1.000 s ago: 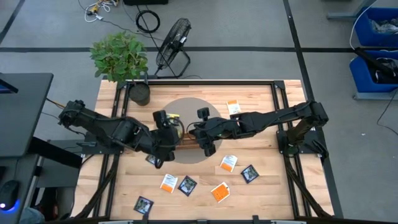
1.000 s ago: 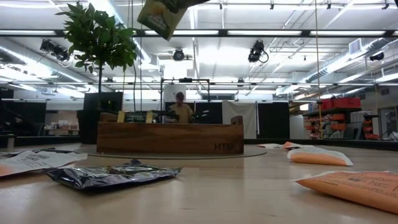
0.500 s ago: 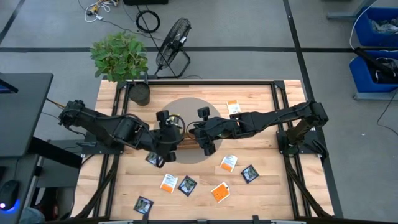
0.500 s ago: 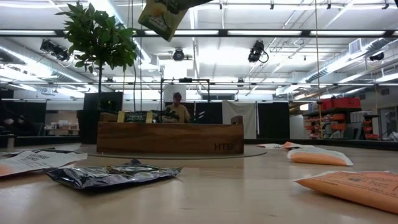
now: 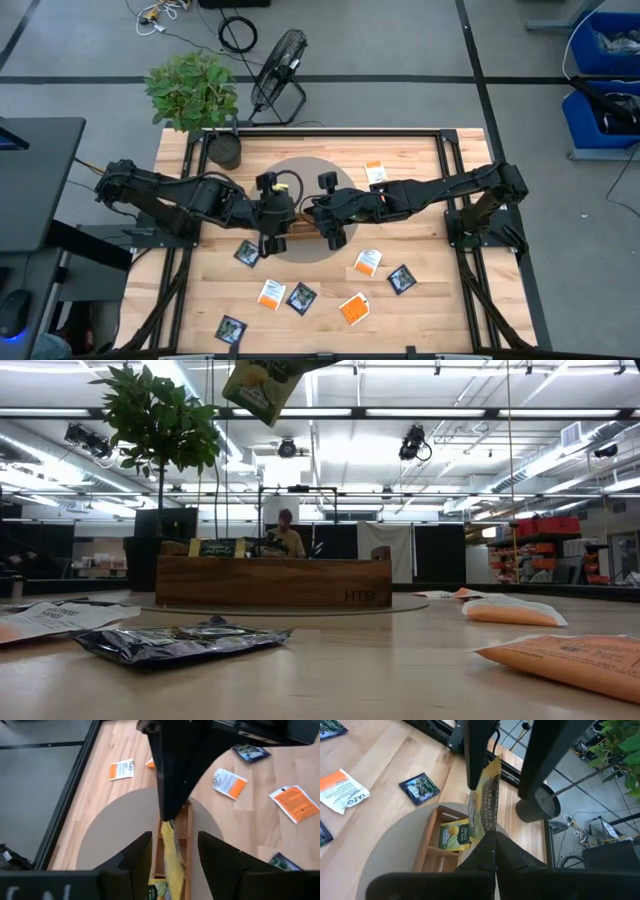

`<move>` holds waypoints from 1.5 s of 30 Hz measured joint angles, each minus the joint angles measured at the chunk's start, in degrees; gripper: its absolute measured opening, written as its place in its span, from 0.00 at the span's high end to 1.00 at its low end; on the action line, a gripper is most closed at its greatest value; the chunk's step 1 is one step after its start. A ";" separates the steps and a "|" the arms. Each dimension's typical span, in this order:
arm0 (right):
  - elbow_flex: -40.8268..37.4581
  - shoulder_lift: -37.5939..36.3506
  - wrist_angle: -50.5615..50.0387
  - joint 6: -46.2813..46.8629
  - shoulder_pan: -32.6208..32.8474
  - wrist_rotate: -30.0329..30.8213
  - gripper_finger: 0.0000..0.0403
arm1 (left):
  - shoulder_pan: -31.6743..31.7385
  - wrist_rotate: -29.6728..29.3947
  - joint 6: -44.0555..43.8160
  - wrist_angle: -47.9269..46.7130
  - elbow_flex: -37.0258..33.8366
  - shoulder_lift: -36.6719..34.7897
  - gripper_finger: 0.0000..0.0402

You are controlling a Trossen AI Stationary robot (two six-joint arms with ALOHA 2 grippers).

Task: Pick & Place Tea
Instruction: Put the top yellow tea bag into the wooden organizer

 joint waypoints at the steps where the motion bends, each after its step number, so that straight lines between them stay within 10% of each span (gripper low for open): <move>1: 0.00 0.00 -0.02 0.08 -0.01 0.00 1.00 | 0.23 0.41 0.00 -0.02 0.00 0.00 0.60; 28: 0.00 0.00 0.26 0.32 -0.01 -0.01 1.00 | 0.74 2.07 -1.40 -1.79 0.00 0.00 0.73; 45: -0.07 0.00 0.28 0.77 0.01 -0.02 1.00 | 0.74 4.40 0.13 -1.90 0.00 0.02 0.99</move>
